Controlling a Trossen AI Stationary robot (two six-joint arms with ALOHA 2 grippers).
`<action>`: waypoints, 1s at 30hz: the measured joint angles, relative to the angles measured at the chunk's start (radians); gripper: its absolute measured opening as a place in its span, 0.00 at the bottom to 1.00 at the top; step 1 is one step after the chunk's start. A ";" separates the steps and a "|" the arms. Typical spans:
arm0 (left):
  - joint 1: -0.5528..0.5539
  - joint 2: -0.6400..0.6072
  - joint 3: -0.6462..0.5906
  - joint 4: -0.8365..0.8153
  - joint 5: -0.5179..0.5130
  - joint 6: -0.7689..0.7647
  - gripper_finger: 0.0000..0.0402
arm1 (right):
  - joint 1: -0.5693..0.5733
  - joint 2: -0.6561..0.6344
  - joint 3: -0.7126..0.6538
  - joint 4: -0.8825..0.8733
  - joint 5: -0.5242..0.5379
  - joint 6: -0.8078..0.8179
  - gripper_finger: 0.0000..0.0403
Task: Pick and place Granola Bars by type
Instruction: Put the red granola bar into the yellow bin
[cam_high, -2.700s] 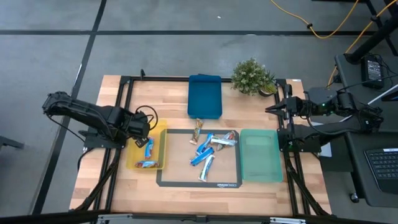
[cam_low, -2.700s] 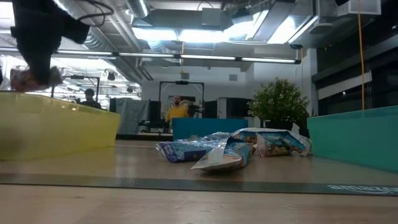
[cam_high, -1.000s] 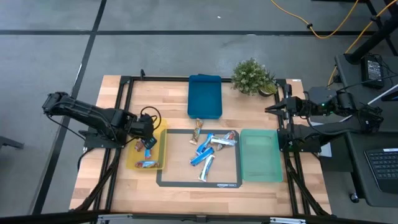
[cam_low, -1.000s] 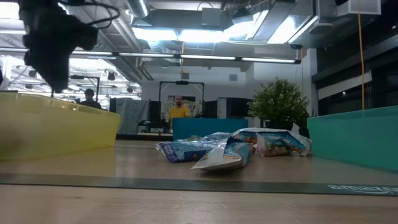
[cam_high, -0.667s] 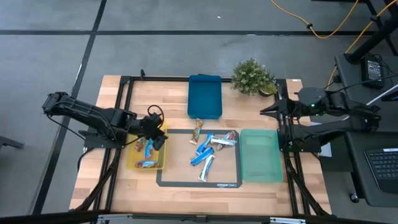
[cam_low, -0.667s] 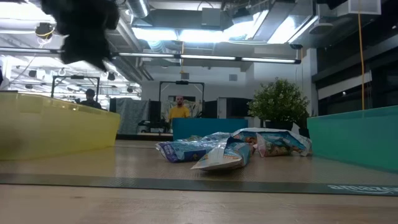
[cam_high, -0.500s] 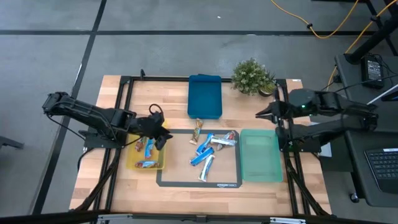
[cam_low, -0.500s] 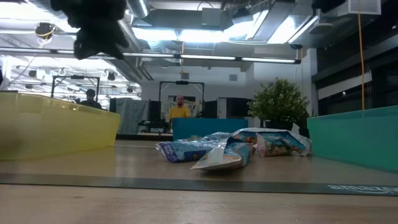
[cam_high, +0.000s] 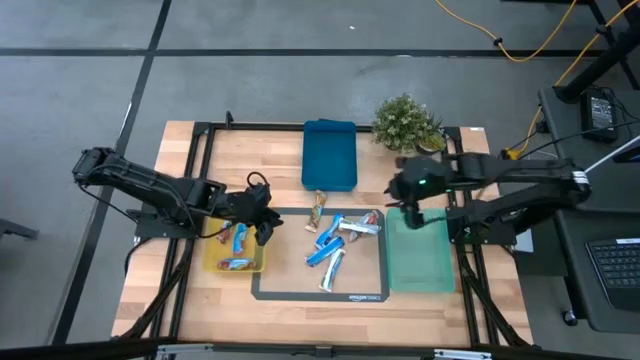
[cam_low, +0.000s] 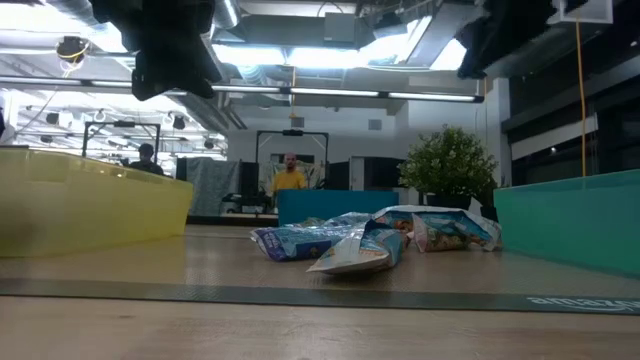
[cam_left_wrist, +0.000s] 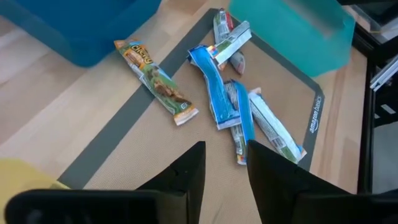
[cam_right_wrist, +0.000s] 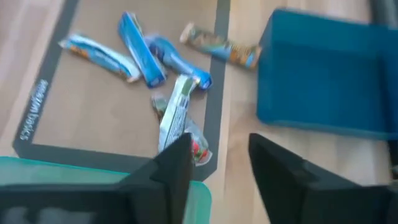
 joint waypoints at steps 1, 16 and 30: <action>0.000 0.001 0.000 -0.001 0.002 0.000 0.27 | 0.000 0.030 0.000 0.002 0.000 0.008 0.46; 0.000 0.000 0.000 0.006 0.000 0.018 0.27 | -0.001 0.409 0.000 0.023 0.000 -0.067 0.56; 0.000 0.000 0.000 0.058 -0.001 0.044 0.27 | -0.003 0.642 0.000 0.070 0.042 -0.093 0.56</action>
